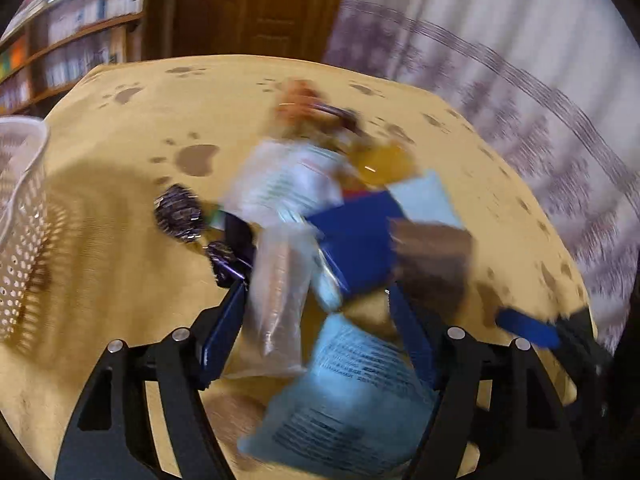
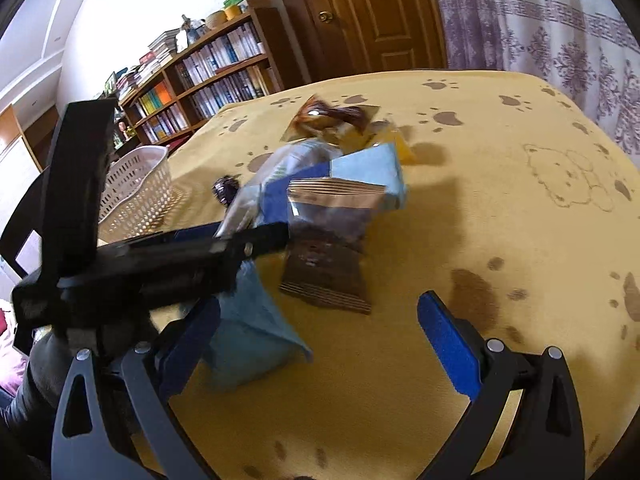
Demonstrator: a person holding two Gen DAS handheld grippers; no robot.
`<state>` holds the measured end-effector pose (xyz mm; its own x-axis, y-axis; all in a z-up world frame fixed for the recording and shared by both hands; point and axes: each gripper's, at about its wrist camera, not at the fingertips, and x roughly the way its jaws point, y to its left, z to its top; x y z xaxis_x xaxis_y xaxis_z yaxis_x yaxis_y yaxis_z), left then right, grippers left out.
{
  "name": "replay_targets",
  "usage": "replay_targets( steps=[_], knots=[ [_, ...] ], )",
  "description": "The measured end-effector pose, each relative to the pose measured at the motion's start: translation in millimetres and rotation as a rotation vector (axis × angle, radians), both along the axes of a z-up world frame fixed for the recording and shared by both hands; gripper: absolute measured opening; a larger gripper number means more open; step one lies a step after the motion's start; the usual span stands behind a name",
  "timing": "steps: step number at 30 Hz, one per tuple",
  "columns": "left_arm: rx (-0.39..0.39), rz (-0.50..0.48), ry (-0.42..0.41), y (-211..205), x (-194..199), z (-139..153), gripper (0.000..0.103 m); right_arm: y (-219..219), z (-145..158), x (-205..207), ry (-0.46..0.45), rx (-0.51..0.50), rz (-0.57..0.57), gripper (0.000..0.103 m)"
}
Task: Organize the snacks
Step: 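Reach the left tool to the dark wrapped candy while the right tool grasps the light-blue bag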
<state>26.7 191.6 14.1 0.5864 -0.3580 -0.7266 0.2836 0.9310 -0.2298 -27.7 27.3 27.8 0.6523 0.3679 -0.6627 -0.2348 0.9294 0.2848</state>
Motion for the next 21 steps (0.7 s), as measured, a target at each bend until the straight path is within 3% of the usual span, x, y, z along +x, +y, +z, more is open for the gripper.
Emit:
replay_targets(
  steps=[6,15,18,21],
  knots=[
    [-0.017,0.089,-0.019,35,-7,15,0.073,-7,4,-9,-0.014,0.009,0.014,0.098],
    [-0.001,0.174,-0.010,74,-7,20,0.073,44,10,-20,-0.086,-0.066,0.232,0.098],
    [0.001,0.181,0.007,76,-6,16,0.073,59,4,-10,-0.070,-0.112,0.261,0.094],
    [0.011,0.177,0.009,73,-4,13,0.073,68,-7,1,-0.025,-0.147,0.287,0.083]
  ],
)
